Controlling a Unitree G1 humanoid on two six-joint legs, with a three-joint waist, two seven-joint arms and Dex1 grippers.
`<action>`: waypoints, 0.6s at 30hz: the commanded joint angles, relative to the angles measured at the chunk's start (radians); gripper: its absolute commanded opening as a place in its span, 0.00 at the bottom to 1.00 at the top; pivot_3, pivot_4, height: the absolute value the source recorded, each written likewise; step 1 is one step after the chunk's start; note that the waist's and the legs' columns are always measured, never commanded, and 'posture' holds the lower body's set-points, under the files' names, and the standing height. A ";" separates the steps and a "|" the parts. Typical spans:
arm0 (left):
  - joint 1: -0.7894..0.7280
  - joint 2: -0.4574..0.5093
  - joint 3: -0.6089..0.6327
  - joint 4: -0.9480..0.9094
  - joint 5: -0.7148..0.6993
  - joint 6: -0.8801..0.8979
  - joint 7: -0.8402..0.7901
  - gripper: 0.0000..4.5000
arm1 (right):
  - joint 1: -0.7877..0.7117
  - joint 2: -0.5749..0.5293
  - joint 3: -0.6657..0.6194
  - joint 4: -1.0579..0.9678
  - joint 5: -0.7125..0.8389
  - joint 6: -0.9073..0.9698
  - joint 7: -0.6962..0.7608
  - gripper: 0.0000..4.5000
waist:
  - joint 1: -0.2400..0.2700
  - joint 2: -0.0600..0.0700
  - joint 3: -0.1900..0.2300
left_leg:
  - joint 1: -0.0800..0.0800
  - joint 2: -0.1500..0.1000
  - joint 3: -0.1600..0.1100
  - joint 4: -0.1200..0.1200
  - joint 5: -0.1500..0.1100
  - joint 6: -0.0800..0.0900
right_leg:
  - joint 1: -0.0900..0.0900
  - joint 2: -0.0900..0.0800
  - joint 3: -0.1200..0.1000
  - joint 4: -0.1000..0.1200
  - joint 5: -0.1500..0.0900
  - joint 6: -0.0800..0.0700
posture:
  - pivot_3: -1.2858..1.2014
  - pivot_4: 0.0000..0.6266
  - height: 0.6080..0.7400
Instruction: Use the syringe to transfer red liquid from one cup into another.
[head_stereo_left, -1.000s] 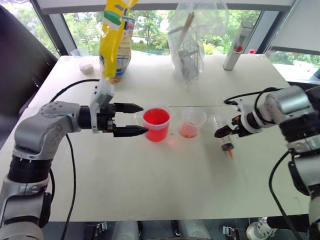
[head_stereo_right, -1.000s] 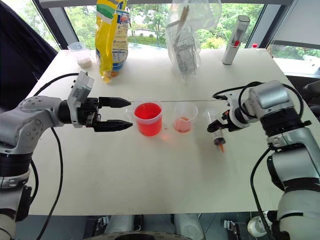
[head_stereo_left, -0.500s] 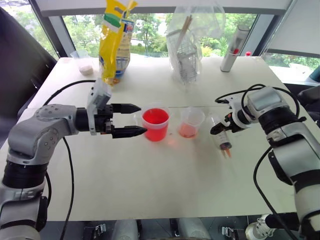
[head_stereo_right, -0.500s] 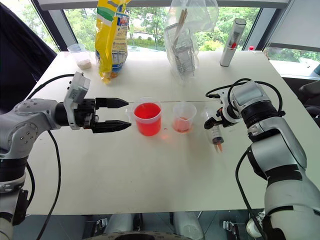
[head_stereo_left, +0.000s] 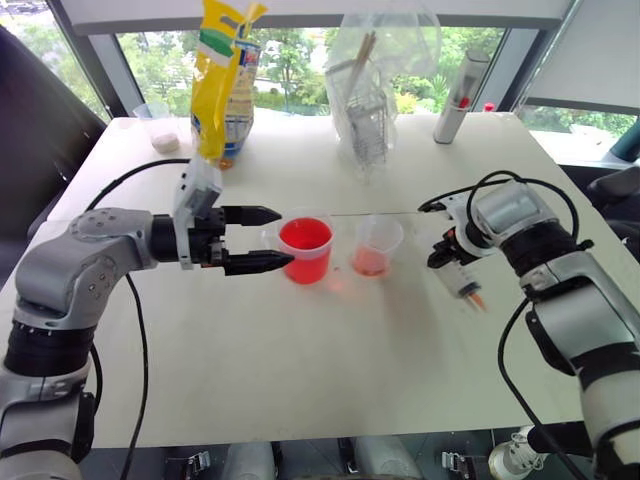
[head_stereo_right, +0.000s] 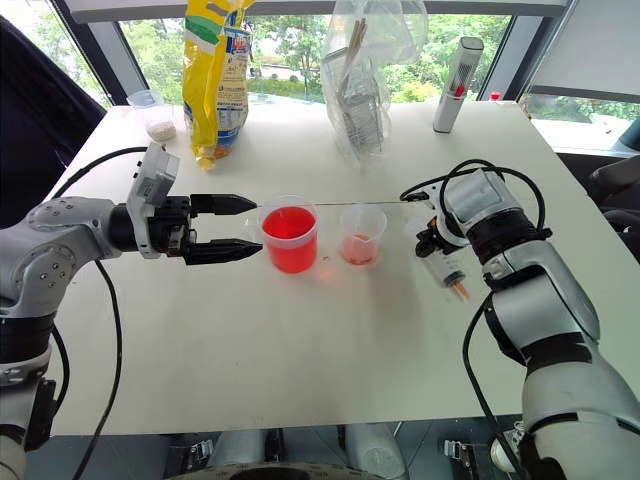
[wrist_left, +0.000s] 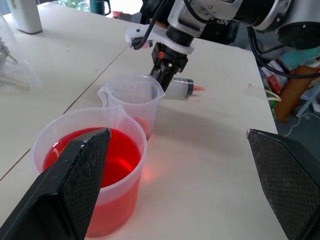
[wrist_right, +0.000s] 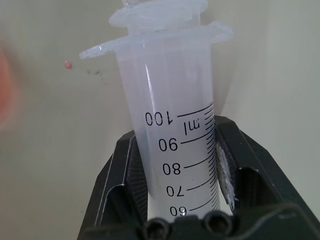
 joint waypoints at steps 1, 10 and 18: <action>-0.038 0.014 0.023 0.020 0.005 -0.030 -0.017 1.00 | 0.108 -0.043 -0.170 -0.248 0.063 0.103 -0.040 0.32 | 0.007 0.000 0.000 | 0.000 0.000 0.000 -0.001 0.000 0.000 | 0.000 0.000 0.000 0.000 0.000 0.000 | 0.52 0.24 0.99; -0.172 0.006 -0.008 0.172 0.046 -0.081 -0.087 1.00 | 0.226 -0.178 -0.618 -0.809 0.102 0.042 -0.170 0.32 | 0.025 0.008 0.005 | -0.007 -0.001 0.002 -0.003 0.000 -0.001 | -0.010 0.000 0.001 0.000 0.000 0.000 | 0.52 0.24 0.99; -0.384 -0.037 -0.063 0.418 0.132 -0.171 -0.203 1.00 | 0.075 0.104 -0.727 -1.090 0.293 -0.149 -0.232 0.32 | 0.005 0.008 0.005 | -0.006 -0.001 0.002 -0.003 0.000 0.000 | -0.010 0.003 0.002 0.002 0.000 0.000 | 0.52 0.24 0.99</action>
